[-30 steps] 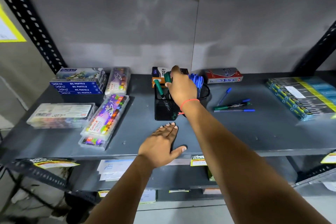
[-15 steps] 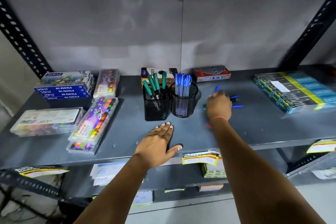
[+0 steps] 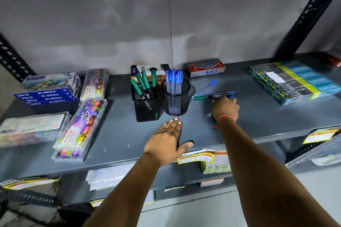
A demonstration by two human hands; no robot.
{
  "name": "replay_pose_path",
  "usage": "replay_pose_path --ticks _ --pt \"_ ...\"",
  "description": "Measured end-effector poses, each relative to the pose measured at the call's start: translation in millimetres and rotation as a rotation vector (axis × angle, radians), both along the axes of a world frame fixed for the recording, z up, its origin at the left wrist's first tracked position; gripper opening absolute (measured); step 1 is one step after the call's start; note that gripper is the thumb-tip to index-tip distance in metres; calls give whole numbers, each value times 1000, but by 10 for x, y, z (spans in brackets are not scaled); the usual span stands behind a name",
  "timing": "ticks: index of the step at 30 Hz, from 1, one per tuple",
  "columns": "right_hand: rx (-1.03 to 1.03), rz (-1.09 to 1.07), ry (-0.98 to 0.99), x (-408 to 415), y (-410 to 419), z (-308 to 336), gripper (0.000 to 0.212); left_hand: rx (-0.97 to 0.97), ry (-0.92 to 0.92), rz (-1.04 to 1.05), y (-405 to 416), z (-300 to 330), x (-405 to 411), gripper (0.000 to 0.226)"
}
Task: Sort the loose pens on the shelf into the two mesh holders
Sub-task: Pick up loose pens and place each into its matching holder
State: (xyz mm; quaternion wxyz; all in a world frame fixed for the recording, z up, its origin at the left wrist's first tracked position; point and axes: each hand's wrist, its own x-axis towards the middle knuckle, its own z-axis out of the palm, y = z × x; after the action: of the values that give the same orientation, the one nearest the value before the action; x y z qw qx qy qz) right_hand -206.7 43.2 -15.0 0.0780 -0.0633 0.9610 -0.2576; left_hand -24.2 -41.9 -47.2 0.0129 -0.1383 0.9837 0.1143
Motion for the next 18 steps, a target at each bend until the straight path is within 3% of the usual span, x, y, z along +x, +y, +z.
replay_pose_path --ticks 4,9,14,16,18 --pt "22 -31 -9 10 50 20 37 3 6 6 3 -6 -3 76" --pt "-100 -73 -63 23 178 129 36 13 14 10 18 21 1 75" --pt "-596 -154 -44 25 -48 531 26 51 -2 10 4 44 9 73" --pt "-835 -137 -16 52 -228 750 14 59 8 19 -1 44 18 72" --pt "-956 -60 6 114 -384 921 16 54 20 34 -14 44 40 71"
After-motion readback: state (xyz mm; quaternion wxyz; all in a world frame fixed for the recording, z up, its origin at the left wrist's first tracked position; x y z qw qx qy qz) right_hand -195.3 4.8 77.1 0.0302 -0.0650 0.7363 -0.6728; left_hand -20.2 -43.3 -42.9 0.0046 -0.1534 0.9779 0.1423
